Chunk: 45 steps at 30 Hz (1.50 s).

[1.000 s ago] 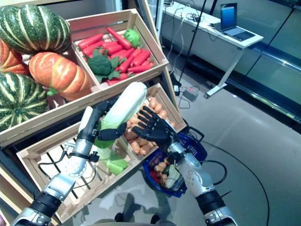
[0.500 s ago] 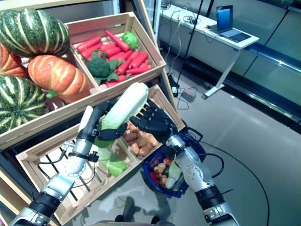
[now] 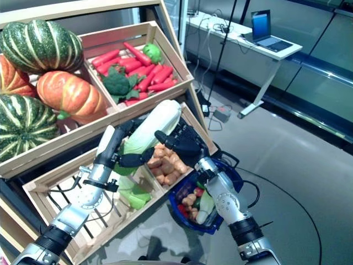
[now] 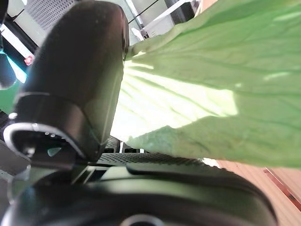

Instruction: Put vegetables into the basket

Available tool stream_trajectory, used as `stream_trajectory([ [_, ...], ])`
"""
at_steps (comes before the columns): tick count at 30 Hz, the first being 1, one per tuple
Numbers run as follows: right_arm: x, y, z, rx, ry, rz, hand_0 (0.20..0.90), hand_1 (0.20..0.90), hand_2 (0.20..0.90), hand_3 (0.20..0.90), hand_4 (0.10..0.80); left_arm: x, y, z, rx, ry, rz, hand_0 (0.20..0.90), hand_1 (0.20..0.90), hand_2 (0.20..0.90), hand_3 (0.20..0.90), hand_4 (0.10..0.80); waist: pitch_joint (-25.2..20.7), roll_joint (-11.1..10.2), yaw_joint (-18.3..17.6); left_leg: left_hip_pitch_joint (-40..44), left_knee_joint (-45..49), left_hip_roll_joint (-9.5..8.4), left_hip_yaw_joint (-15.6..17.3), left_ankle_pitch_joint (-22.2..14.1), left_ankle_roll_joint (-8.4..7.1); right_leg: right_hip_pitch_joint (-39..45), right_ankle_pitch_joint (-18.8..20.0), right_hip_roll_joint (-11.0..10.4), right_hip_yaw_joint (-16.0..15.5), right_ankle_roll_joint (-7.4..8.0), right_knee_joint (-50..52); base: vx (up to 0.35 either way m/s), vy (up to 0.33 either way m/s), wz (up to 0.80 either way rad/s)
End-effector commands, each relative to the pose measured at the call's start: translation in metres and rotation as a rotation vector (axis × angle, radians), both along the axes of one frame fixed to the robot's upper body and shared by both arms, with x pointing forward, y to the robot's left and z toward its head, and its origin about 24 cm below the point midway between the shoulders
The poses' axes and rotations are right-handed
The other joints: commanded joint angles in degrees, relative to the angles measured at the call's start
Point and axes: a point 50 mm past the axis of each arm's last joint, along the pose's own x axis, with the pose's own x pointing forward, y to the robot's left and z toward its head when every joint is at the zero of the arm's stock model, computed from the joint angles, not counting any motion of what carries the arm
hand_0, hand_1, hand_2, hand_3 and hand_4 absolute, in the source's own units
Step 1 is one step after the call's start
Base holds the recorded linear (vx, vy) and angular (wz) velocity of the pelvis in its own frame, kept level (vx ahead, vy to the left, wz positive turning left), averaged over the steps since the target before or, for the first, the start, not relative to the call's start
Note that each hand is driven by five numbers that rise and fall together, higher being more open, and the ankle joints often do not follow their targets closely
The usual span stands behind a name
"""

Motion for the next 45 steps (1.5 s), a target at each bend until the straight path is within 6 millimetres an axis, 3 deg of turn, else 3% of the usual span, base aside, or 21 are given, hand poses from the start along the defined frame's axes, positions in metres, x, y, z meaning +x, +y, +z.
stream_trajectory([
  [1,0.009,0.025,0.088,0.327,-0.414,0.198,0.900,0.900,0.900,0.900,0.800,0.018,-0.040,0.034,0.001,-0.155,-0.214,0.300,0.300,0.300,0.300,0.400,-5.0,0.3,-0.1,0.6,0.1,-2.29,-0.8,-6.9,1.75,2.4,-5.4,0.2,-2.5,-2.55,2.3,0.000,0.000,0.00],
  [15,0.013,0.021,0.104,0.267,-0.488,0.119,0.900,0.900,0.900,0.900,0.800,0.000,-0.071,0.037,0.118,-0.247,-0.419,0.300,0.300,0.300,0.300,0.400,-5.0,0.4,-0.6,0.0,0.1,-2.22,-0.8,-6.9,1.80,1.6,-5.5,0.4,-1.7,-2.45,2.4,0.000,0.000,0.00],
  [25,0.019,0.012,0.101,0.172,-0.468,0.003,0.900,0.900,0.900,0.900,0.800,-0.008,-0.079,0.031,0.142,-0.261,-0.461,0.300,0.300,0.300,0.300,0.400,-4.7,0.3,-0.6,-0.1,0.1,-2.19,-0.8,-6.9,1.87,1.5,-5.4,0.4,-1.5,-2.42,2.5,0.000,0.000,0.00],
  [26,0.020,0.011,0.102,0.172,-0.474,-0.013,0.792,0.792,0.792,0.792,0.728,-0.008,-0.079,0.030,0.146,-0.261,-0.459,0.300,0.300,0.300,0.300,0.400,-4.7,0.2,-0.7,-0.1,0.1,-2.18,-0.8,-6.9,1.89,1.5,-5.4,0.3,-1.5,-2.43,2.5,0.000,0.000,0.00],
  [27,0.020,0.010,0.102,0.179,-0.473,-0.023,0.300,0.300,0.300,0.300,0.400,-0.008,-0.079,0.029,0.146,-0.256,-0.453,0.300,0.300,0.300,0.300,0.400,-4.6,0.3,-0.7,-0.1,0.1,-2.17,-0.8,-6.9,1.89,1.5,-5.4,0.4,-1.4,-2.42,2.5,0.000,0.000,0.00],
  [45,0.023,0.006,0.106,0.209,-0.459,-0.095,0.300,0.300,0.300,0.300,0.400,-0.006,-0.077,0.024,0.135,-0.241,-0.409,0.300,0.300,0.300,0.300,0.400,-4.6,0.2,-0.7,-0.4,0.1,-2.13,-0.7,-6.6,1.94,1.3,-4.9,0.4,-1.3,-2.51,2.1,0.000,0.000,0.00],
])
